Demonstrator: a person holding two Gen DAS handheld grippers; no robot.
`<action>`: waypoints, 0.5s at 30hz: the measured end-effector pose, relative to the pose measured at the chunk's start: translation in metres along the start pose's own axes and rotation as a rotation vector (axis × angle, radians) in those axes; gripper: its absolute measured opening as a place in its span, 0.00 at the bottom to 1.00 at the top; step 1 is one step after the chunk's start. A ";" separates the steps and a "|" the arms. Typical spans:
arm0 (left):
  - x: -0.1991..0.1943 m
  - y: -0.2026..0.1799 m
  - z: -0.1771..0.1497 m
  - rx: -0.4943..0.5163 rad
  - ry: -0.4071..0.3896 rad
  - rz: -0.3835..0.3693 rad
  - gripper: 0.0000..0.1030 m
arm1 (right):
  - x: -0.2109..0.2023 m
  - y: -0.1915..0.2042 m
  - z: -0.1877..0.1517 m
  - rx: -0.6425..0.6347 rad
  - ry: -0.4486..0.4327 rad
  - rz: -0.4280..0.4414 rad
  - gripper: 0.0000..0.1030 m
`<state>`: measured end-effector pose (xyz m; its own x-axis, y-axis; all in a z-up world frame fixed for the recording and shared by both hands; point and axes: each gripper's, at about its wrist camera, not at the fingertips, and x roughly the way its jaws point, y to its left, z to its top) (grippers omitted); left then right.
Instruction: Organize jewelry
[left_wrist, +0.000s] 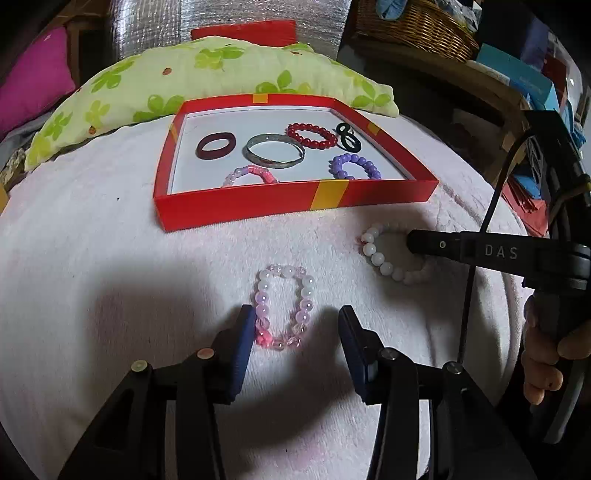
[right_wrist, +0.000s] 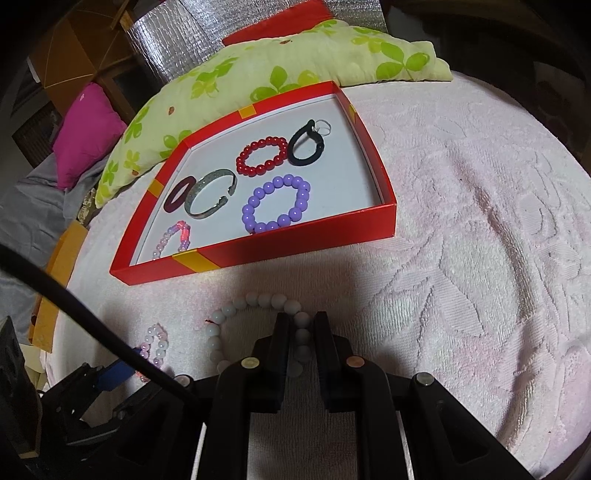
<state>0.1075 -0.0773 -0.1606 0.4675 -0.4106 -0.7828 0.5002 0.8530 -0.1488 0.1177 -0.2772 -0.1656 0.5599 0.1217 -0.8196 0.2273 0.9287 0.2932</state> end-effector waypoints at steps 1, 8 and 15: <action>-0.001 0.001 0.000 -0.007 -0.001 -0.003 0.42 | 0.000 0.000 0.000 -0.001 0.000 -0.001 0.17; -0.003 0.015 0.003 -0.075 -0.018 0.001 0.15 | 0.000 0.001 0.000 -0.006 -0.001 -0.006 0.17; -0.009 0.014 0.009 -0.070 -0.074 0.003 0.07 | 0.000 0.003 0.001 -0.032 -0.004 -0.015 0.17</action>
<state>0.1167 -0.0644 -0.1501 0.5226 -0.4283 -0.7372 0.4474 0.8738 -0.1906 0.1191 -0.2744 -0.1647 0.5600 0.1065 -0.8216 0.2098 0.9412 0.2650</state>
